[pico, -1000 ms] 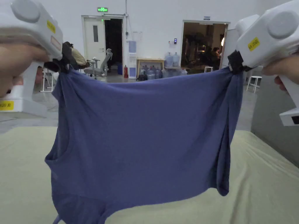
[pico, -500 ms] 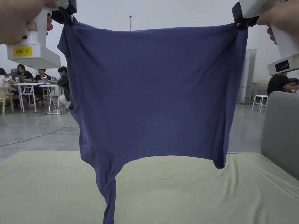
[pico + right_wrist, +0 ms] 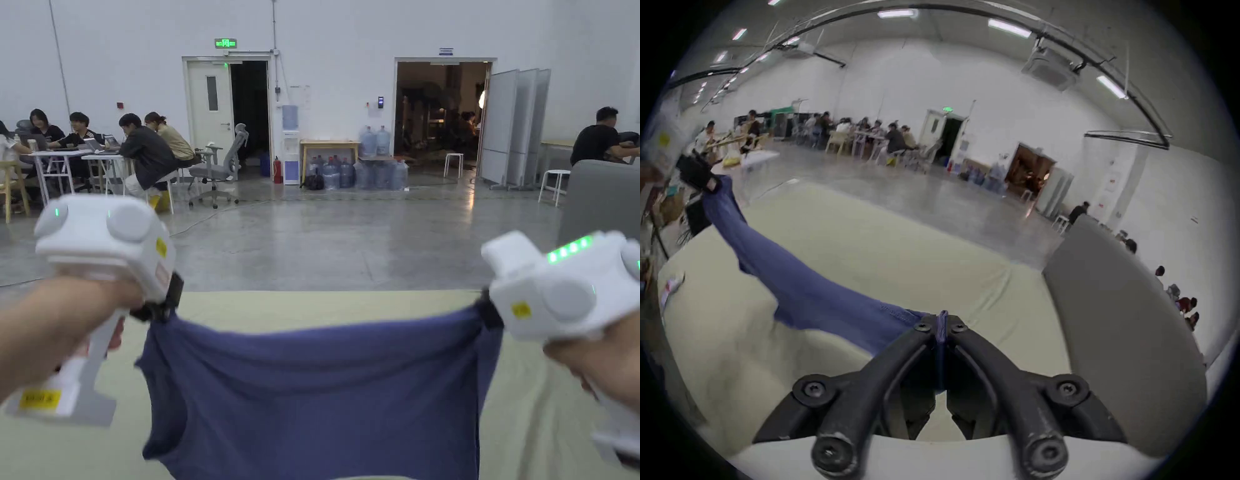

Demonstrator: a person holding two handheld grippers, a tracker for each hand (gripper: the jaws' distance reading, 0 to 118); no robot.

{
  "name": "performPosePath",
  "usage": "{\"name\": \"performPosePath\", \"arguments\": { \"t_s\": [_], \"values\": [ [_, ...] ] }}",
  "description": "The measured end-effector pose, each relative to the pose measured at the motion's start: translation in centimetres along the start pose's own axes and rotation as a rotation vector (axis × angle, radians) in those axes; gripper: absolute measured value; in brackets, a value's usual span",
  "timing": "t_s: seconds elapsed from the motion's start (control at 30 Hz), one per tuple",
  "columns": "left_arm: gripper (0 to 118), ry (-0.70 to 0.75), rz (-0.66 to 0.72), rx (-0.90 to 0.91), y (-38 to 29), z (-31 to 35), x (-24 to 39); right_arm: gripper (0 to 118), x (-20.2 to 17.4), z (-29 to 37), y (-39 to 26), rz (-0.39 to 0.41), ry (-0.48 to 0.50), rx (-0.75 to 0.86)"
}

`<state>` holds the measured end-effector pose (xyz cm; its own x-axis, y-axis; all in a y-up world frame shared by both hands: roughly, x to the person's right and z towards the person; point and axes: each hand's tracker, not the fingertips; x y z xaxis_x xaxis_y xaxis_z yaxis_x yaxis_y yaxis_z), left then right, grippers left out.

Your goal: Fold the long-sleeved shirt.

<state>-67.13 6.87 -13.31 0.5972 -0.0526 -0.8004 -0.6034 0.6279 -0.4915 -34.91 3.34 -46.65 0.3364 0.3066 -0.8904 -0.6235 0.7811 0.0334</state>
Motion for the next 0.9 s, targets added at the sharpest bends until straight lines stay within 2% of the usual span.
{"name": "performPosePath", "arguments": {
  "t_s": [0.07,0.13,0.23,0.27,0.33,0.5,0.63,0.9],
  "values": [
    [0,-0.025,-0.076,-0.014,-4.1,-0.4,-0.1,0,-1.6,1.0,-4.5,0.005,0.007,-0.017],
    [0,-0.066,-0.064,-0.058,-7.9,-1.3,-1.0,0,-3.0,2.5,-8.5,0.014,0.041,-0.051],
    [0,-0.151,-0.025,-0.103,-14.7,-0.7,-2.3,0,-4.5,5.6,-14.2,-0.025,0.073,-0.102],
    [0,-0.160,-0.022,-0.105,-17.8,0.6,-2.0,0,-5.0,6.8,-16.0,-0.046,0.085,-0.122],
    [0,-0.198,-0.044,-0.130,-22.4,2.0,-2.4,0,-6.1,8.8,-19.0,-0.020,0.113,-0.156],
    [0,-0.216,-0.076,-0.193,-33.5,5.6,-1.6,0,-9.6,13.3,-25.9,-0.020,0.152,-0.251],
    [0,-0.200,-0.112,-0.245,-39.4,5.8,-1.2,0,-11.7,14.6,-30.4,-0.045,0.185,-0.328],
    [0,-0.161,-0.109,-0.333,-46.4,1.7,-1.0,0,-15.9,12.5,-36.8,-0.018,0.225,-0.533]
  ]
}}
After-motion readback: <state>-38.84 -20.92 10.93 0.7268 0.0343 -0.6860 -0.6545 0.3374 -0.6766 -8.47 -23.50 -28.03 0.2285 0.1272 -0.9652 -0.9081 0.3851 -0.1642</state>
